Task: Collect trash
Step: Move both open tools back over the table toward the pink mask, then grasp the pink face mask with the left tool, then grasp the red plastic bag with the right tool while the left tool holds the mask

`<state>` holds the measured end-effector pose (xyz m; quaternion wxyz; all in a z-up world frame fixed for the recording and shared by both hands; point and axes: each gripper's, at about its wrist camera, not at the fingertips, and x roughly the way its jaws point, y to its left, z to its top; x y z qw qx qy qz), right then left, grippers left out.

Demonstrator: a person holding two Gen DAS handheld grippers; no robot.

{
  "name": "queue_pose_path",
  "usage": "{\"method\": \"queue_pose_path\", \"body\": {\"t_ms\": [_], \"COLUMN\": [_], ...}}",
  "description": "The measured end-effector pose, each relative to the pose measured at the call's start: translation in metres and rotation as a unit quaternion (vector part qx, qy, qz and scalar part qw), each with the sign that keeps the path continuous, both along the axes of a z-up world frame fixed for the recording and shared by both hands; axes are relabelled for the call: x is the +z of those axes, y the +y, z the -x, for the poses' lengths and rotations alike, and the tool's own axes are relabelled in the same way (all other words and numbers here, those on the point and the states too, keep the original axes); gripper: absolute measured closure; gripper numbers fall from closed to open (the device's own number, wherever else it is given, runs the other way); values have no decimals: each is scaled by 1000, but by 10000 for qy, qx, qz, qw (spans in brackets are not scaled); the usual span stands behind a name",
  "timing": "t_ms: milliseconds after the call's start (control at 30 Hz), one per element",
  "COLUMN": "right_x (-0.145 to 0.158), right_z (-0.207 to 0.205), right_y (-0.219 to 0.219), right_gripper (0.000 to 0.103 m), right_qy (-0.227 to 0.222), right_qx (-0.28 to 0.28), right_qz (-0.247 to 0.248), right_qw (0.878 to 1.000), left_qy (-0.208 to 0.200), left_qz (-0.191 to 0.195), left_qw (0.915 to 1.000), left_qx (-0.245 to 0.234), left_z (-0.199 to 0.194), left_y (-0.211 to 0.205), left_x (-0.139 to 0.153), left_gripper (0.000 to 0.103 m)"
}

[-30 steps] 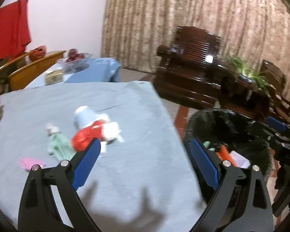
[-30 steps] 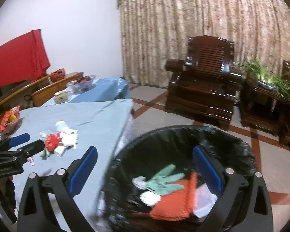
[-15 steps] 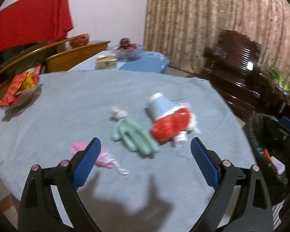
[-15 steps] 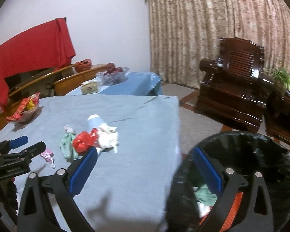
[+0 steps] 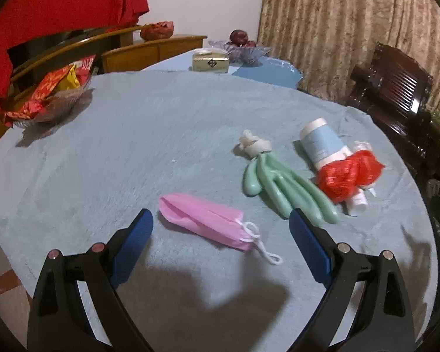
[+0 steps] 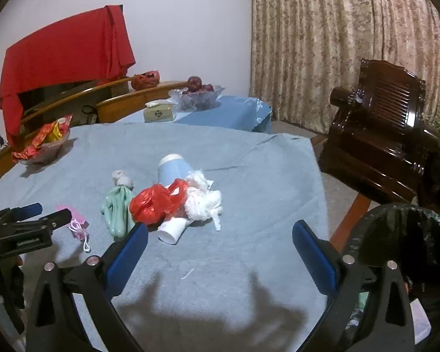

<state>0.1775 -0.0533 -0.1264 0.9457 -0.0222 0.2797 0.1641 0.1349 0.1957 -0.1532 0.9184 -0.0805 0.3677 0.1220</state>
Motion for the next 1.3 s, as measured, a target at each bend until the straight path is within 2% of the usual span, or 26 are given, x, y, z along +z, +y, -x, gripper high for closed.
{"method": "queue_pose_path", "body": {"t_ms": [133, 333, 400, 533, 567, 600, 867, 967, 1133, 1300], "right_x": [-6, -11, -11, -8, -7, -6, -5, -7, -16, -27], "right_z": [-4, -12, -13, -16, -17, -18, -32, -40, -50, -53], "right_y": [10, 21, 23, 26, 27, 28, 49, 60, 78, 92], "right_gripper": [6, 6, 6, 6, 6, 6, 8, 17, 44, 48], "right_qy": [39, 79, 86, 41, 27, 16, -32, 47, 307, 449], "right_qx": [86, 176, 205, 265, 281, 294, 477, 598, 772, 867], "right_qz": [58, 68, 60, 59, 47, 37, 78, 97, 120, 191], "right_qw": [9999, 9998, 9997, 9996, 9996, 9996, 9988, 9982, 9965, 9950], "left_qy": [150, 413, 489, 531, 520, 505, 89, -59, -228, -250], "left_qz": [110, 326, 405, 499, 487, 492, 297, 288, 161, 199], "left_qw": [9998, 9986, 9980, 9973, 9975, 9975, 9995, 9994, 9992, 9989], "left_qx": [32, -18, -33, 19, 27, 19, -113, -180, -276, -333], "left_z": [-11, -24, -27, -27, -26, -26, -18, -17, -17, -18], "left_y": [8, 15, 14, 13, 13, 13, 5, 5, 2, 2], "left_x": [-11, -24, -28, -33, -32, -31, -4, 5, 16, 18], "left_gripper": [12, 29, 46, 71, 84, 87, 90, 90, 90, 90]}}
